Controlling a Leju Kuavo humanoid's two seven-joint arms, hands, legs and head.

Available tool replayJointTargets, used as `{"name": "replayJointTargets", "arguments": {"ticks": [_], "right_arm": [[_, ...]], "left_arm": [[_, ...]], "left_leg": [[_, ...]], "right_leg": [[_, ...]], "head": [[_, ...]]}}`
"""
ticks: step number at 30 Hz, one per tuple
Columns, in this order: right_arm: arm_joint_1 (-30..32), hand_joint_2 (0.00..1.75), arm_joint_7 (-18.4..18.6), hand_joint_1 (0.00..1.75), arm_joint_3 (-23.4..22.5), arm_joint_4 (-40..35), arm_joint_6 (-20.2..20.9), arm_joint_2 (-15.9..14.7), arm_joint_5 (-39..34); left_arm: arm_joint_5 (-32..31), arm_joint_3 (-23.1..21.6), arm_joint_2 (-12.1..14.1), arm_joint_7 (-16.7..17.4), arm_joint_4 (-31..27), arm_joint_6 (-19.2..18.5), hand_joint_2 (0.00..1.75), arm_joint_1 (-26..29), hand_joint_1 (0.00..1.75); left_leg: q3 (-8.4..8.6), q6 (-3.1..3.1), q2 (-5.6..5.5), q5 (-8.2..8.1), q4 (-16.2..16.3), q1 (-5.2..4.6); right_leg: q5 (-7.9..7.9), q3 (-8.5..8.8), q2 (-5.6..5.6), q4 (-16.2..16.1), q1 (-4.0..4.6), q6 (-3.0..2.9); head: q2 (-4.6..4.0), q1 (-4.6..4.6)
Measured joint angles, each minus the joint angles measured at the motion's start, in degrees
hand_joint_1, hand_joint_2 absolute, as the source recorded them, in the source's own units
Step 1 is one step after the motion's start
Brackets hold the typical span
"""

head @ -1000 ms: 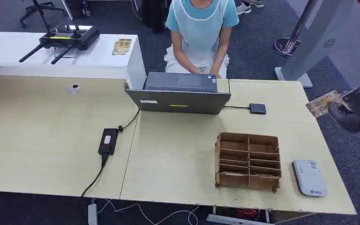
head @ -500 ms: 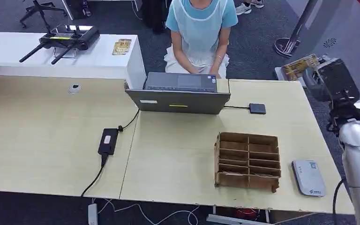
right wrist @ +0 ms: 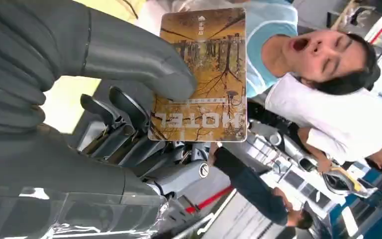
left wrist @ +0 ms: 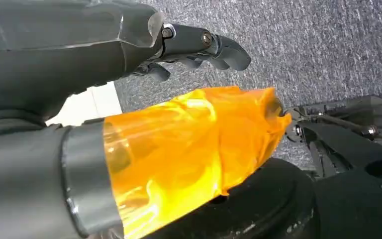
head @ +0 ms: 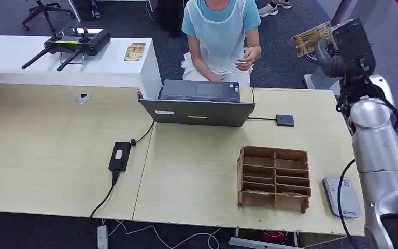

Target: Pass the card to the sensor for recognition and then transmit it.

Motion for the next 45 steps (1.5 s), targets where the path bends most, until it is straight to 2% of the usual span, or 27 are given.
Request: {"name": "replayJointTargets", "arguments": {"ticks": [7, 15, 20, 24, 28, 32, 35, 45], "right_arm": [[-7.88, 1.75, 4.53, 1.75, 8.18, 7.26, -2.45, 3.22, 16.26], [-11.12, 1.75, 5.14, 1.75, 11.98, 11.09, -2.60, 5.31, 18.73], [-13.00, 1.75, 7.17, 1.75, 13.25, 13.88, -1.86, 7.50, 22.13], [-14.87, 1.75, 8.31, 1.75, 14.39, 16.40, -1.38, 8.92, 25.63], [-16.60, 1.75, 9.75, 1.75, 16.89, 18.95, -1.18, 10.12, 32.15], [-18.43, 1.75, 11.13, 1.75, 20.73, 21.32, -1.53, 10.34, 40.17], [-19.01, 1.75, 11.28, 1.75, 22.48, 23.09, -1.51, 10.54, 43.27], [-19.69, 1.75, 11.44, 1.75, 24.25, 26.65, -1.79, 10.91, 45.87]], "left_arm": [[-1.40, -0.33, 0.00, 1.03, 0.00, -0.66, 0.00, -0.34, 0.00], [-1.68, -1.03, -0.09, 1.38, 0.00, -0.79, 0.00, -0.50, 0.00], [-2.19, -1.11, -0.15, 1.82, 0.00, -1.27, 0.00, -0.60, 0.00], [-2.36, -1.16, -0.28, 1.97, 0.00, -1.40, 0.00, -0.67, 0.00], [-3.08, -1.44, -0.44, 2.49, 0.00, -1.64, 0.00, -0.82, 0.00], [-3.37, -1.66, -0.46, 2.65, 0.00, -1.90, 0.00, -0.95, 0.00], [-3.37, -1.86, -0.52, 2.89, 0.00, -2.08, 0.00, -0.98, 0.00], [-3.30, -2.05, -0.72, 3.02, 0.00, -2.38, 0.00, -0.99, 0.00]], "left_leg": [[0.02, -0.02, 0.04, 0.02, 0.00, 0.01], [-0.02, -0.05, -0.06, 0.03, 0.00, 0.00], [-0.01, -0.05, -0.05, 0.03, 0.00, 0.00], [-0.01, -0.06, -0.06, 0.04, 0.00, 0.01], [-0.01, -0.06, -0.06, 0.04, 0.00, 0.02], [0.00, -0.06, -0.06, 0.04, 0.00, 0.01], [0.00, -0.06, -0.07, 0.04, 0.01, 0.01], [-0.01, -0.06, -0.07, 0.04, 0.03, 0.01]], "right_leg": [[0.00, -0.02, 0.06, 0.01, 0.01, 0.00], [0.00, -0.01, -0.03, 0.00, 0.00, 0.00], [0.00, -0.02, -0.02, 0.00, 0.00, 0.00], [0.00, -0.02, -0.03, 0.01, 0.01, 0.00], [0.00, -0.02, -0.02, 0.02, 0.01, 0.00], [0.00, -0.02, -0.02, 0.01, 0.01, 0.00], [0.00, -0.02, -0.03, 0.00, 0.01, 0.00], [0.01, -0.02, -0.03, 0.00, 0.01, 0.01]], "head": [[0.00, 0.00], [-0.02, 0.02], [0.00, 0.02], [-0.02, 0.02], [0.00, 0.02], [-0.02, 0.02], [-0.02, 0.02], [0.00, 0.02]]}}
